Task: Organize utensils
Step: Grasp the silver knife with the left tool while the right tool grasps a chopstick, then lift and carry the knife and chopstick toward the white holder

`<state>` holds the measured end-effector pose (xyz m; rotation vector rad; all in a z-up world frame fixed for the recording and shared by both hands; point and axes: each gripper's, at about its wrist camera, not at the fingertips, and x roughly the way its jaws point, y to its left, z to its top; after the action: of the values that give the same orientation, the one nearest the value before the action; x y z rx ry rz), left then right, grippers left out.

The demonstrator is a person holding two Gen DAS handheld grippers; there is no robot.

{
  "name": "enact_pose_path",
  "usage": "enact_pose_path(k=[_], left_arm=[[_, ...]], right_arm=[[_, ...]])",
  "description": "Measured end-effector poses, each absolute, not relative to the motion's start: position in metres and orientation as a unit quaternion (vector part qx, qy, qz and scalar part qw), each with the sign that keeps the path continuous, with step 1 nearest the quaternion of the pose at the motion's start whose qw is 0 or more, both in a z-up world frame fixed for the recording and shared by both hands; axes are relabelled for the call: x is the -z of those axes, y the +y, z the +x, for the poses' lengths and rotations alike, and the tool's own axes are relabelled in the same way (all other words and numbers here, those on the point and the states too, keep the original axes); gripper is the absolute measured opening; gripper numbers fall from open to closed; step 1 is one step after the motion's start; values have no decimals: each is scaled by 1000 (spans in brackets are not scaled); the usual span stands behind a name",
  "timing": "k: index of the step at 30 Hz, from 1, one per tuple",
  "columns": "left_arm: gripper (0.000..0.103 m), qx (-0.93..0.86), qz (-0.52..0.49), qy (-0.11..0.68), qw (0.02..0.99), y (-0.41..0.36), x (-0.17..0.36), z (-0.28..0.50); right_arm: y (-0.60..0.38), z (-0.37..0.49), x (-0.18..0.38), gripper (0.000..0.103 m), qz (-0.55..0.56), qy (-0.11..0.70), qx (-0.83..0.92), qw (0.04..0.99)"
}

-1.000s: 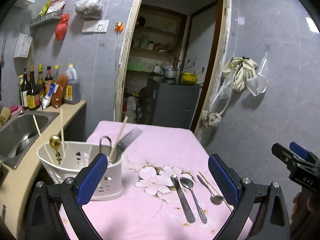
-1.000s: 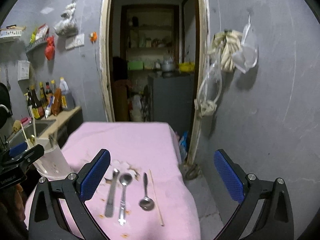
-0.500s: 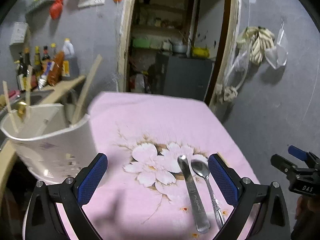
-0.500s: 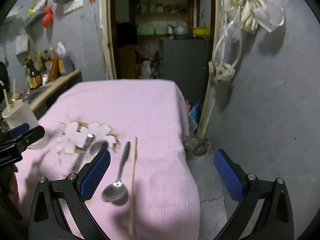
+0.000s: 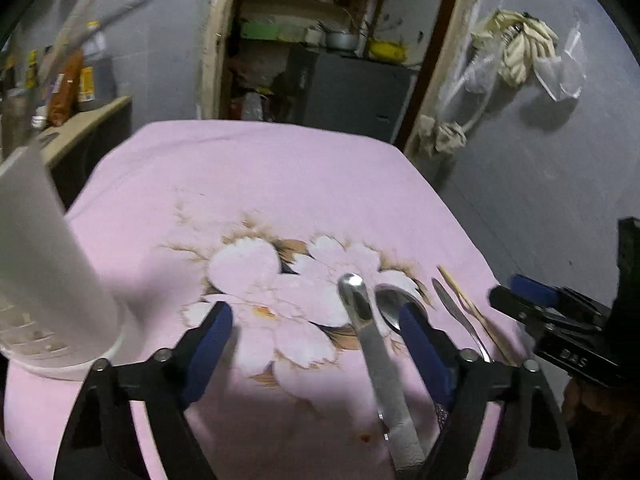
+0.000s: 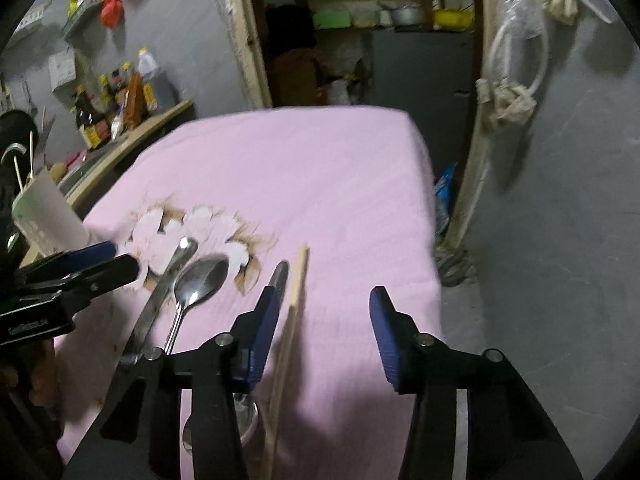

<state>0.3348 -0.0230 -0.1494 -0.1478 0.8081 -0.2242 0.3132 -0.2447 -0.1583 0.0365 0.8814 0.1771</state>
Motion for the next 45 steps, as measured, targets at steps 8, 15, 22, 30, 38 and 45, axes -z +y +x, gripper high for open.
enact_pose_path(k=[8,15,22,30,38,45], left_arm=[[41,145,-75,435,886,-39,165,350],[28,152,-57,456,875,-53,171,362],[22,157,-43,475,865,-57,170,369],[17,151,-48,491,857,-60,168,376],[15,149,-92,493,852,-47,162,364],[15,160,-105,432,881,-21,116,323]], right_arm=[[-235,327,172,25,6,462,-110,880],[-231,334,170,24,-10,465,-115,878],[-226,344,167,25,-25,484,-106,869],[-224,353,163,7,-6,515,-77,854],[-239,329,141,4,99,492,-66,863],[-223,275,91,4,139,411,-65,899]])
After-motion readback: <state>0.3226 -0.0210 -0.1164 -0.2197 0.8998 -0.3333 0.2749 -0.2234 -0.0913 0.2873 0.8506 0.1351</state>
